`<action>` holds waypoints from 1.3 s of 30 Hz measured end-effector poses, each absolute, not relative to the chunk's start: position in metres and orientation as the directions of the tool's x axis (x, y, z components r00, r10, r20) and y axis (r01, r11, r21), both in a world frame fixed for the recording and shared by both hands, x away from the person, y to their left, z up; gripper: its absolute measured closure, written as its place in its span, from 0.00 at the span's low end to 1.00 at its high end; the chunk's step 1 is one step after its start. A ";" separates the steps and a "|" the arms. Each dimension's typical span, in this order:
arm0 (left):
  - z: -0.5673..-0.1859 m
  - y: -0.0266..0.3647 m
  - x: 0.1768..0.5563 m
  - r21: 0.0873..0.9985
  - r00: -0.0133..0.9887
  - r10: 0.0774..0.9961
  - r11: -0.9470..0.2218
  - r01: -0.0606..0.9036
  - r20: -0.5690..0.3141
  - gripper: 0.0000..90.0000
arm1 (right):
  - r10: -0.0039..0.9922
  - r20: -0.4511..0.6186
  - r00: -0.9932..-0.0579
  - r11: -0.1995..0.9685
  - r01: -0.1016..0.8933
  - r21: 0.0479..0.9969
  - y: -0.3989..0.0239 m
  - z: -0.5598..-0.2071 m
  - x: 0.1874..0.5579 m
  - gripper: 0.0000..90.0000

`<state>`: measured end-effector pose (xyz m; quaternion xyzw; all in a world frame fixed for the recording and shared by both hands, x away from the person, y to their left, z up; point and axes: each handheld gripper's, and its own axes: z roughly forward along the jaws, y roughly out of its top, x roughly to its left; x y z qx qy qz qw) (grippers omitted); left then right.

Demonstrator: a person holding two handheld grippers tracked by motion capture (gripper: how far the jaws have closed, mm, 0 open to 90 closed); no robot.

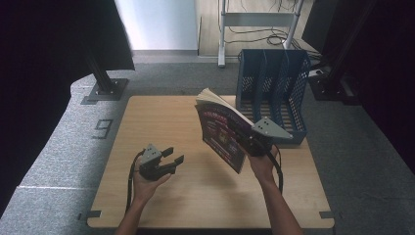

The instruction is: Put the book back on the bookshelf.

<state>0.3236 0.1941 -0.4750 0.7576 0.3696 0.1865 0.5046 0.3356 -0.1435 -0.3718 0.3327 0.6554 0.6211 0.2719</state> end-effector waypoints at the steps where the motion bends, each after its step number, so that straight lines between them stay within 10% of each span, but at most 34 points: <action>1: -0.475 0.194 0.324 0.902 0.657 0.748 -0.218 0.372 -0.090 0.48 | 0.775 0.059 -0.629 0.003 0.097 0.995 -0.144 -0.371 0.336 0.91; 39: -0.484 0.204 0.326 0.889 0.641 0.756 -0.196 0.414 -0.132 0.47 | 0.814 0.049 -0.579 -0.012 0.068 0.998 -0.160 -0.352 0.348 0.91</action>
